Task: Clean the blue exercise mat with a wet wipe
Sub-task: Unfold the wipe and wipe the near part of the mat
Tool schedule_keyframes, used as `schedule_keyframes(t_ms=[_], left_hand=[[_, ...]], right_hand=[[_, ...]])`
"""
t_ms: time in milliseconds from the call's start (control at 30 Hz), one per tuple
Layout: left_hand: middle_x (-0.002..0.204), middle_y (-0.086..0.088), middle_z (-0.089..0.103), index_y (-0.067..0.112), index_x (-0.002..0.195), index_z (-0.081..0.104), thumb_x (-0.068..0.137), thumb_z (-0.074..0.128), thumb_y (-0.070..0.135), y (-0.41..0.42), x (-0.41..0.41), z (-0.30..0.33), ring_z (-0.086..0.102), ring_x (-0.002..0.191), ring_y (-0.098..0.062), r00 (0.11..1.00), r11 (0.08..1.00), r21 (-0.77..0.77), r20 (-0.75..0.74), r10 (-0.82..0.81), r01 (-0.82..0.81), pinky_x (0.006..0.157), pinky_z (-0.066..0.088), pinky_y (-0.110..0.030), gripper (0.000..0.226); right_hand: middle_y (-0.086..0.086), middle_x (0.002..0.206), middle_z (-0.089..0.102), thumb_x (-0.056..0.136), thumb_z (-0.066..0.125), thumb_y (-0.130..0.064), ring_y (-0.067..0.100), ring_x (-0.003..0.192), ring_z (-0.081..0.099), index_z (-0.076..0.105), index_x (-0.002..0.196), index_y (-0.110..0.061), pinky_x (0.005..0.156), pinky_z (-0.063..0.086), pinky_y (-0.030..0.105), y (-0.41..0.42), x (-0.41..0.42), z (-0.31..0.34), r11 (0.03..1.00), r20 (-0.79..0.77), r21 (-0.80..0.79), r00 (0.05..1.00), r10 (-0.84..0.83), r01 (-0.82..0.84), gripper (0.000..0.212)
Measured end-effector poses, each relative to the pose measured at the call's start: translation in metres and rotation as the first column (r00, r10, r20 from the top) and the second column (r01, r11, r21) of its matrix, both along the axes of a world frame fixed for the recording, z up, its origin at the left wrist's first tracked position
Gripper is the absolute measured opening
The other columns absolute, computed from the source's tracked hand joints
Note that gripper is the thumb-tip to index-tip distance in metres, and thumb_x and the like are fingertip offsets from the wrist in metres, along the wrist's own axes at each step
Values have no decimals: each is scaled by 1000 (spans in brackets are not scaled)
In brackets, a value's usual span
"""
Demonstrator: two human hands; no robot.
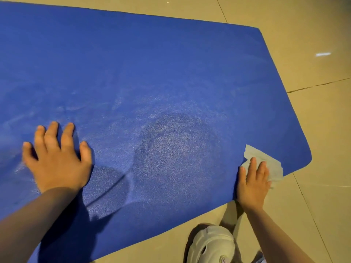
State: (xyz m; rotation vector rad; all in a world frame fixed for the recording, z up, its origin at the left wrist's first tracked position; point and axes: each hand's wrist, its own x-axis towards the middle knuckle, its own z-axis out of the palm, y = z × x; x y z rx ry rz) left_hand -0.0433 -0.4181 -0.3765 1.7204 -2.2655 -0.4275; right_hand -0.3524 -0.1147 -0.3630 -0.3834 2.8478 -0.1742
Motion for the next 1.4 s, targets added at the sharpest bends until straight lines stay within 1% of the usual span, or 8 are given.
schedule_keyframes(t_ms=[167, 300, 400, 633, 800, 967, 1167, 1400], left_hand=[[153, -17, 34, 11, 143, 47, 91, 34, 43, -1, 0, -1, 16, 147, -33, 999, 1000, 3, 37, -5, 5, 114, 15, -64, 62], [151, -19, 37, 8, 141, 49, 91, 33, 44, 0, 1, -2, 20, 145, -37, 1000, 1000, -27, 27, -5, 6, 111, 20, -67, 63], [148, -23, 37, 4, 139, 50, 92, 33, 45, -2, 3, -7, 22, 141, -43, 999, 998, -57, 2, -37, 37, 108, 24, -71, 65], [144, -27, 39, 2, 136, 51, 91, 34, 42, -5, 1, -10, 27, 137, -49, 999, 995, -92, -5, -36, 36, 109, 24, -71, 62], [144, -26, 39, 3, 136, 52, 90, 35, 42, -6, 5, -16, 25, 139, -47, 999, 996, -85, -11, -30, 29, 109, 24, -71, 62], [146, -24, 39, 5, 136, 51, 90, 34, 42, -1, 1, -8, 24, 141, -44, 1000, 998, -66, 8, -16, 16, 110, 22, -70, 62], [150, -19, 41, 10, 141, 52, 91, 28, 46, 0, 1, -6, 24, 145, -35, 999, 999, -43, 41, -3, 4, 114, 12, -58, 66], [137, -20, 56, 3, 128, 62, 92, 34, 46, 17, 46, 18, 53, 124, -42, 988, 984, 100, -57, -140, 146, 100, 42, -56, 62]], right_hand=[[1, 163, -10, 90, 3, -67, 27, 151, -10, -4, 151, -30, 118, -9, 51, -70, 31, 2, 955, 11, 29, 956, 294, -294, 72], [-7, 163, -1, 92, 1, -70, 21, 151, -6, 12, 154, -36, 116, -15, 49, -157, 80, 0, 633, 33, -129, 635, 772, -763, 71], [-9, 164, 11, 96, 8, -62, 18, 151, 3, 25, 152, -40, 117, -11, 50, -210, 59, -1, 518, -3, -168, 525, 851, -839, 63], [3, 165, -8, 103, 20, -54, 23, 151, -7, 2, 156, -38, 117, -5, 58, -213, -118, 0, 964, 37, 65, 966, 255, -257, 58], [6, 165, -4, 103, 20, -52, 26, 151, -3, 5, 158, -28, 118, -4, 54, -173, -124, 7, 999, -8, 26, 999, -48, 48, 62], [7, 165, -4, 105, 20, -47, 29, 151, -4, 5, 157, -27, 118, -3, 57, -206, -47, -4, 995, -49, 32, 994, 100, -99, 58], [14, 154, 38, 97, 30, -46, 37, 141, 35, 45, 147, -22, 111, 10, 61, -230, 142, -19, 725, -183, -93, 728, 661, -682, 57], [8, 154, 38, 97, 32, -49, 32, 143, 35, 48, 145, -27, 110, 18, 59, -194, 195, -17, 373, -167, -86, 383, 909, -924, 55]])
